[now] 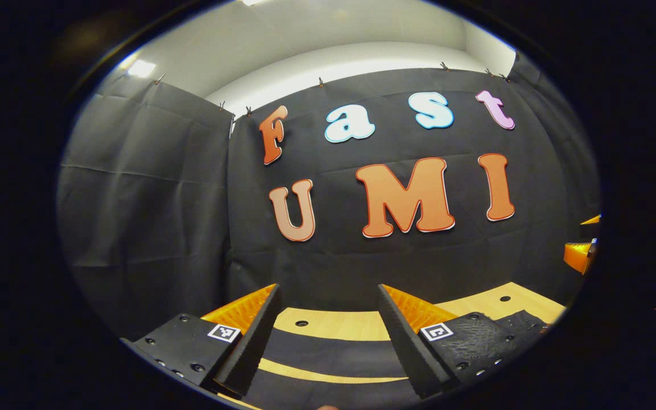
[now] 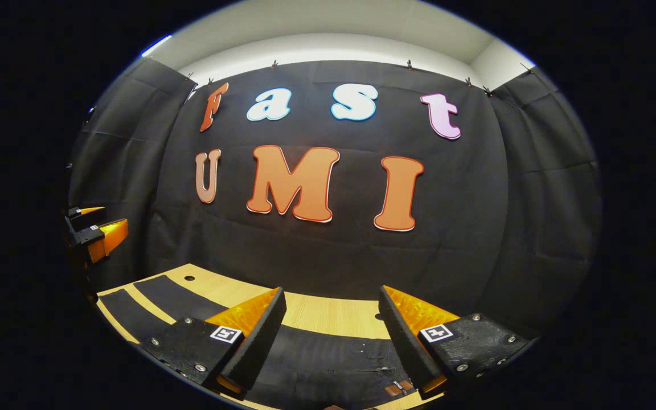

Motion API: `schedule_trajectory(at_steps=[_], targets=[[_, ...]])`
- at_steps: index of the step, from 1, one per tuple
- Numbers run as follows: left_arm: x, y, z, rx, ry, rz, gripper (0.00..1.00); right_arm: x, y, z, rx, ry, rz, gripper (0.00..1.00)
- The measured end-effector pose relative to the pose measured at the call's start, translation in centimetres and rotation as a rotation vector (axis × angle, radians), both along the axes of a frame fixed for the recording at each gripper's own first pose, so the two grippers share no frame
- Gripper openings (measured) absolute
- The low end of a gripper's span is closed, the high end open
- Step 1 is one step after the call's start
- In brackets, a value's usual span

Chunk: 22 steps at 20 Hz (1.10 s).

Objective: Grasp the waist and the cuffs of the jeans and fold them to make the two legs overlap; first hold the waist and fold one-third of the jeans toward the cuffs, then hold the cuffs and fold the remaining one-third in the same direction to finish folding.

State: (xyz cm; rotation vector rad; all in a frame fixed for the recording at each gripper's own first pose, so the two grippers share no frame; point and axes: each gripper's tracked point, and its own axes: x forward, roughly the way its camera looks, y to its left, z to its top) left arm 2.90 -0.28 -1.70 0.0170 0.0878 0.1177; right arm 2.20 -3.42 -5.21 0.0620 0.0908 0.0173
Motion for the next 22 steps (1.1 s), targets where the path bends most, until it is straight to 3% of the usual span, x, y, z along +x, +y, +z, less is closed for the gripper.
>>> schedule_trajectory(at_steps=[5, 9, 14, 22], targets=[[-0.5, 3.0, -2.5, 0.026, 0.075, 0.07, 1.0, 1.2, -1.9, -3.7, 0.031, 0.087, -0.008, 0.98], [-2.0, 7.1, -4.8, 0.063, 0.148, 0.179, 1.0, 1.5, -3.0, -7.1, 0.04, 0.174, -0.009, 0.98], [-2.0, 11.8, -9.6, 0.013, 0.279, 0.25, 1.0, 0.8, -3.4, -12.9, 0.023, 0.358, -0.047, 0.99], [-1.3, 19.8, -19.5, -0.079, 0.531, 0.291, 1.0, -1.6, -5.7, -19.9, 0.134, 0.624, -0.252, 0.98]])
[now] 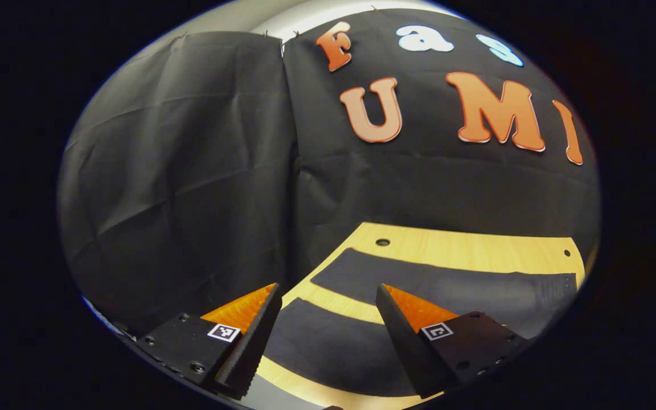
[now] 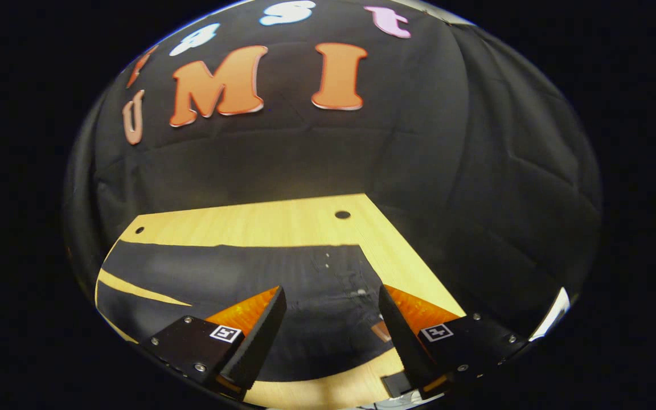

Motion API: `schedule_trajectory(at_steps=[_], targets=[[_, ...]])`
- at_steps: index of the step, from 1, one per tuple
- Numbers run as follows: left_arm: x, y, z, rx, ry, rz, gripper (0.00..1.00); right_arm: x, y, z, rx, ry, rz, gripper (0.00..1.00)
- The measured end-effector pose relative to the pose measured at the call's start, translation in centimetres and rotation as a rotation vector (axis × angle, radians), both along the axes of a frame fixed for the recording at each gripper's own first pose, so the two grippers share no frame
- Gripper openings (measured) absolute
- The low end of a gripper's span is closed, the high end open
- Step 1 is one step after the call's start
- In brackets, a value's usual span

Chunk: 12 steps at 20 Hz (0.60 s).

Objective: Grasp the waist and the cuffs of the jeans and fold them to make the two legs overlap; first hold the waist and fold one-third of the jeans toward the cuffs, then hold the cuffs and fold the remaining one-third in the same direction to finish folding.

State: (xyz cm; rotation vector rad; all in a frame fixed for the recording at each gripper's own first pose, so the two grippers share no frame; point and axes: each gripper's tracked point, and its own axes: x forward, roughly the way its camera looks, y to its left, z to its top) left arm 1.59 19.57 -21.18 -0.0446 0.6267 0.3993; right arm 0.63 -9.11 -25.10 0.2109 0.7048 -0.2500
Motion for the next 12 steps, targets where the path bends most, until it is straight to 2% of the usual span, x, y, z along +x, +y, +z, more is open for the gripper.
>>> schedule_trajectory(at_steps=[2, 4, 7, 12], targets=[[-0.9, 2.0, -2.6, -0.019, 0.078, 0.013, 0.99, -2.2, -1.2, -2.4, 0.009, 0.116, -0.041, 0.99], [-1.2, 3.4, -4.7, 0.001, 0.118, 0.012, 1.0, -3.4, -1.9, -4.5, 0.019, 0.183, -0.073, 0.99], [-1.5, 5.0, -7.7, -0.02, 0.215, 0.029, 1.0, -4.0, -1.2, -5.9, 0.118, 0.255, -0.128, 0.99], [-1.6, 6.6, -12.8, -0.162, 0.391, 0.095, 1.0, -5.5, -1.7, -10.2, 0.286, 0.379, -0.267, 0.99]])
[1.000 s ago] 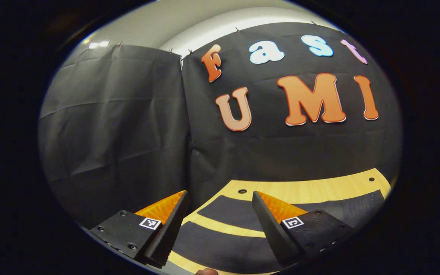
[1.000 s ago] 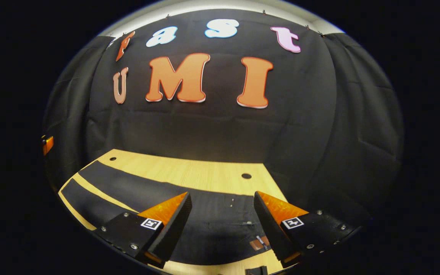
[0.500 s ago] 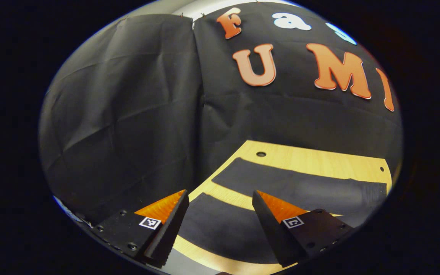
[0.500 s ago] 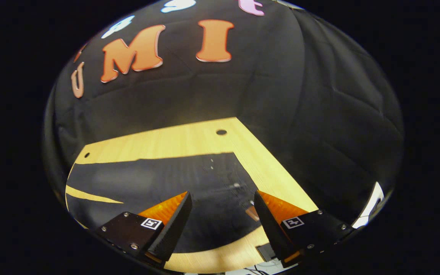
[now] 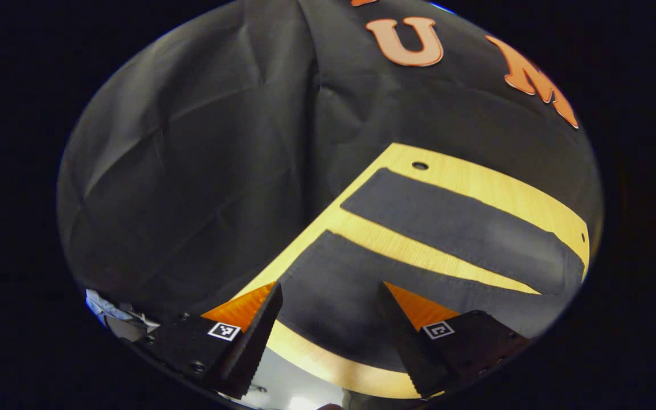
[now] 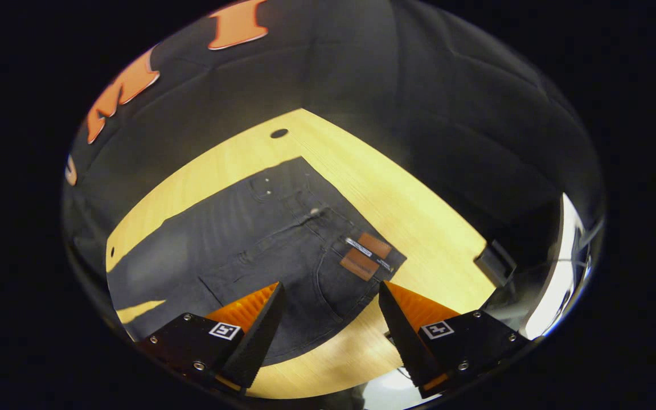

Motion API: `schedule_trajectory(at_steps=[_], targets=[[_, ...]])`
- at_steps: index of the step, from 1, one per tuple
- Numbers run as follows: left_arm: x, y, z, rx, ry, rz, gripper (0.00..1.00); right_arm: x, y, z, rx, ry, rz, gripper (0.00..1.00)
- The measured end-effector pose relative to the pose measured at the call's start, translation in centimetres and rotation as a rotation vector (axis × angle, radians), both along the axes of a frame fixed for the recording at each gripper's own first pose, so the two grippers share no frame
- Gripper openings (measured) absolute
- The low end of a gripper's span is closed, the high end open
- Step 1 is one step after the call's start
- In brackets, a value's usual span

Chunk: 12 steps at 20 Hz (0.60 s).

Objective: Grasp the waist and the cuffs of the jeans and fold them to make the two legs overlap; first hold the waist and fold one-third of the jeans toward the cuffs, then hold the cuffs and fold the remaining one-third in the same direction to finish folding.

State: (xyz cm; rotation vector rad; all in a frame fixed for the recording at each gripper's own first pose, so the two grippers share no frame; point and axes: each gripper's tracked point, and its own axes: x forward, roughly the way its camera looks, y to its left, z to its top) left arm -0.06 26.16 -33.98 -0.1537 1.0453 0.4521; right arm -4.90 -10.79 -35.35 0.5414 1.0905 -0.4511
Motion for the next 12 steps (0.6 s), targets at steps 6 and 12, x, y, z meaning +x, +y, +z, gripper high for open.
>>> schedule_trajectory(at_steps=[6, 12], targets=[[-1.9, 1.3, -4.3, -0.135, 0.185, 0.142, 1.0, -1.6, -0.6, -3.8, 0.133, 0.147, -0.112, 0.98], [-4.7, 0.8, -7.1, -0.309, 0.314, 0.29, 1.0, -1.5, -0.7, -6.2, 0.217, 0.224, -0.188, 0.98]])
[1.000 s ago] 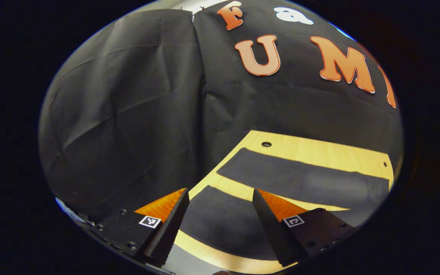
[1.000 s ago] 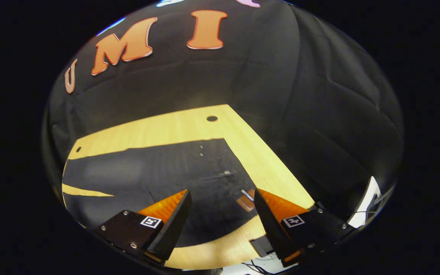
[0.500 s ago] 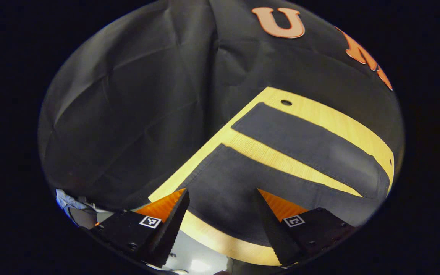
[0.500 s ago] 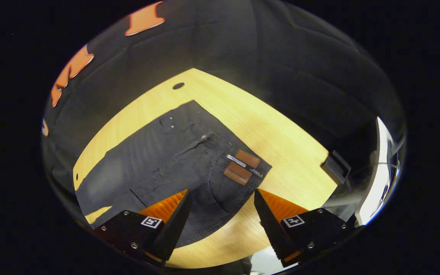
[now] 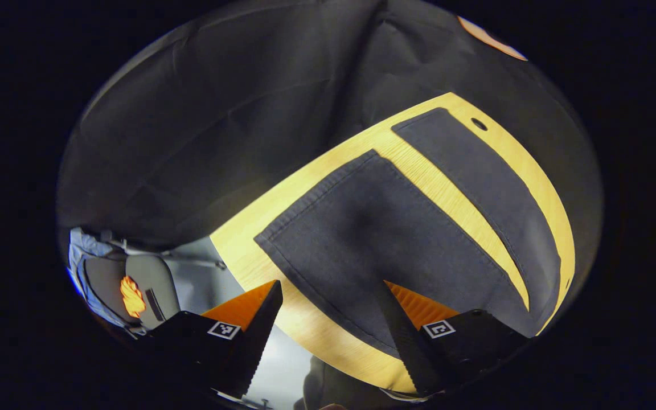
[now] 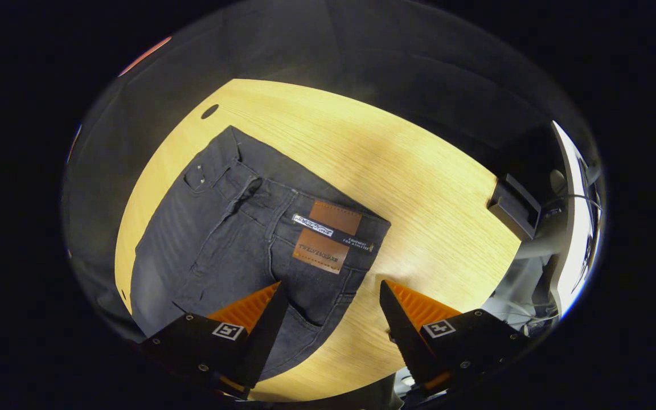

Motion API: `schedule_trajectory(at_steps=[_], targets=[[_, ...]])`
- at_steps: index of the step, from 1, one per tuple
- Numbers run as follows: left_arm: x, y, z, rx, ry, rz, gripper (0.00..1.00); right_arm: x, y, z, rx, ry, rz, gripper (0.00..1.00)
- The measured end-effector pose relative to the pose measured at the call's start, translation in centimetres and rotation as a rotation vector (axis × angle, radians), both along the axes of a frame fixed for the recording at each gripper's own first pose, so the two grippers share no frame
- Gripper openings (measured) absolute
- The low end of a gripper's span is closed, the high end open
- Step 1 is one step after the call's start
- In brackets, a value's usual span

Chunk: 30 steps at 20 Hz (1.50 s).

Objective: Grasp the waist and the cuffs of the jeans and fold them to make the two legs overlap; first hold the waist and fold one-third of the jeans toward the cuffs, then hold the cuffs and fold the remaining one-third in the same direction to finish folding.

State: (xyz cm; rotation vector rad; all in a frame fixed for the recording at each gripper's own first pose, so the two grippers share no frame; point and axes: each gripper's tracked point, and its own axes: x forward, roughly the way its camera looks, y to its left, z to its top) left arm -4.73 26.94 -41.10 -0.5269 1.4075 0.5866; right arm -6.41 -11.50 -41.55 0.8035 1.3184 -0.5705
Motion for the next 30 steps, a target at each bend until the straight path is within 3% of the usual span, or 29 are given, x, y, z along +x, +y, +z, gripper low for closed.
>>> schedule_trajectory(at_steps=[3, 8, 9, 10, 13, 15, 16, 17, 18, 19, 20, 21, 22, 23, 24, 26, 27, 30], targets=[[-1.4, 0.5, -1.5, -0.082, 0.083, 0.088, 1.0, 0.2, 0.1, -0.6, 0.012, 0.029, -0.002, 0.97], [-1.5, 2.5, -3.7, -0.105, 0.185, 0.177, 0.98, 0.0, 0.1, -1.1, 0.036, 0.129, -0.012, 0.94], [-1.1, 2.8, -4.3, -0.11, 0.186, 0.189, 0.99, 0.1, 0.0, -1.2, 0.035, 0.15, -0.014, 0.87], [-0.8, 2.7, -4.1, -0.131, 0.21, 0.202, 0.98, 0.0, 0.1, -1.3, 0.034, 0.173, -0.014, 0.94], [-0.5, 2.6, -4.6, -0.153, 0.251, 0.233, 0.98, 0.4, 0.3, -1.6, 0.016, 0.223, -0.024, 0.94], [-0.1, 2.6, -4.8, -0.181, 0.269, 0.193, 0.96, 0.7, 0.7, -1.6, 0.029, 0.242, -0.054, 0.89], [0.0, 2.6, -4.7, -0.188, 0.273, 0.193, 0.95, 0.7, 0.6, -1.5, 0.036, 0.238, -0.04, 0.75], [0.3, 2.6, -4.7, -0.19, 0.276, 0.193, 0.93, 0.4, 0.6, -1.6, 0.04, 0.236, -0.03, 0.83], [0.3, 2.3, -4.8, -0.192, 0.271, 0.178, 0.93, 0.5, 0.6, -1.5, 0.044, 0.236, -0.03, 0.75], [0.7, 2.4, -4.7, -0.199, 0.271, 0.146, 0.84, 0.6, 0.7, -1.6, 0.046, 0.233, -0.028, 0.8], [1.1, 2.4, -4.7, -0.196, 0.261, 0.119, 0.81, 0.8, 0.7, -1.5, 0.045, 0.229, -0.035, 0.75], [1.9, 2.2, -4.6, -0.199, 0.254, 0.109, 0.64, 1.0, 1.0, -1.5, 0.046, 0.223, -0.043, 0.72], [2.4, 1.7, -4.9, -0.198, 0.236, 0.107, 0.46, 1.4, 1.2, -1.6, 0.045, 0.209, -0.042, 0.59], [2.4, 1.4, -5.1, -0.195, 0.251, 0.1, 0.29, 1.8, 1.4, -1.4, 0.051, 0.192, -0.055, 0.53], [2.6, 1.6, -4.9, -0.186, 0.224, 0.093, 0.11, 1.8, 1.5, -1.6, 0.045, 0.187, -0.067, 0.32], [2.5, 1.5, -4.6, -0.2, 0.161, 0.115, 0.11, 1.6, 1.4, -1.3, 0.063, 0.151, -0.067, 0.29], [2.6, 1.8, -4.4, -0.218, 0.133, 0.13, 0.02, 1.6, 1.4, -1.2, 0.088, 0.122, -0.09, 0.29], [2.6, 1.7, -4.3, -0.251, 0.064, 0.181, 0.02, 1.5, 1.1, -1.6, 0.182, 0.045, -0.173, 0.28]])
